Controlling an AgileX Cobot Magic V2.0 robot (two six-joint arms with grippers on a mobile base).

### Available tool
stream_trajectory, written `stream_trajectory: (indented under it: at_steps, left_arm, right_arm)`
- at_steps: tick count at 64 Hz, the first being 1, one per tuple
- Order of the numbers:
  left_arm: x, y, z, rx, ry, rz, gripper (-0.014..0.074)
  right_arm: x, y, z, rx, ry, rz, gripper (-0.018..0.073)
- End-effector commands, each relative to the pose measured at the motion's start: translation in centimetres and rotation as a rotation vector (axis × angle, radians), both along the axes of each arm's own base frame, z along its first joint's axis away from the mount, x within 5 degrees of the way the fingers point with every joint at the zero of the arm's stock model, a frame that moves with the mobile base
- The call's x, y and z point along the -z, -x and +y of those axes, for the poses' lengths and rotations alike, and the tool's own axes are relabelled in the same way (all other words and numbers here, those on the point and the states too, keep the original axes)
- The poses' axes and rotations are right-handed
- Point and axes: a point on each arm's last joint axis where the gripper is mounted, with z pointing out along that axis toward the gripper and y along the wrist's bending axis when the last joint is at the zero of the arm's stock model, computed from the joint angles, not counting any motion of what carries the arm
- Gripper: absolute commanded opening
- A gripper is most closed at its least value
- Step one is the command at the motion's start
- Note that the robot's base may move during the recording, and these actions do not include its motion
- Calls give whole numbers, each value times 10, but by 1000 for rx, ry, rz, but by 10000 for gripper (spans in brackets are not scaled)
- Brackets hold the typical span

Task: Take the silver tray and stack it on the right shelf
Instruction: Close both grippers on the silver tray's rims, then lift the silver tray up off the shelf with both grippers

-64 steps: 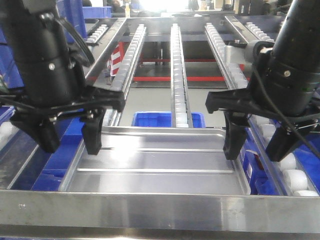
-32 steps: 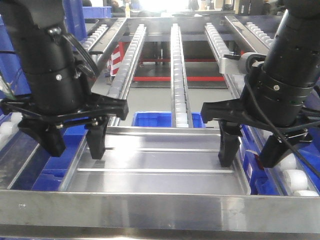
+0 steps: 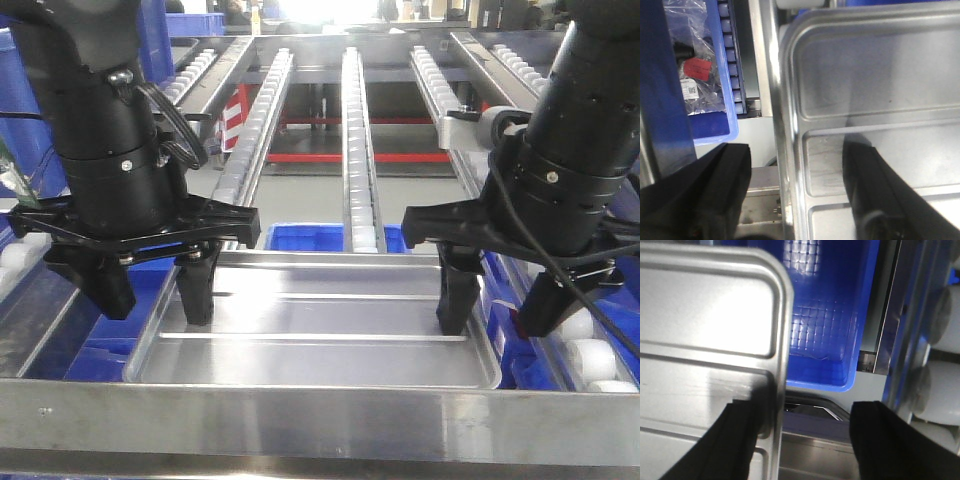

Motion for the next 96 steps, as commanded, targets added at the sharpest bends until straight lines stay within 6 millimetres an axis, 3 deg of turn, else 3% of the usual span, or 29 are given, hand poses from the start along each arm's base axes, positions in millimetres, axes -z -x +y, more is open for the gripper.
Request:
stream_trajectory:
  at_steps: [1,10,19,27,46,57,69,78,96]
  left_arm:
    - [-13,-3,-2,-12,41,-43,316]
    - [-13,-3,-2,-12,41,-43,275]
    - [-13,-3,-2,-11,40,-44,102]
    - [-13,-3,-2,-11,40,-44,-113]
    - [-23,-4,-2,-10,35,-56,-93]
    - [-61,-6,-1,-1,41,-127,-93]
    - [-113,3,9,-11,65,-205,-93]
    - [-148,19,22,-18,100,-267,-93]
    - [-194,65,45,-9,130,-302,-93]
  right_arm:
    - [-19,-5,2,-9,-25,-78,453]
    - [-19,-4,2,-10,-23,-72,271]
    - [-19,-3,2,-11,-17,-58,45]
    - [-18,-3,2,-11,-15,-54,57]
    - [-31,-4,2,-15,-11,-47,57]
    - [-64,-1,0,-23,-33,-119,57]
    - [-104,17,-8,-25,-66,-192,57]
    - [-129,38,-17,-31,-67,-208,57]
    - [-163,74,-34,-38,-72,-254,57]
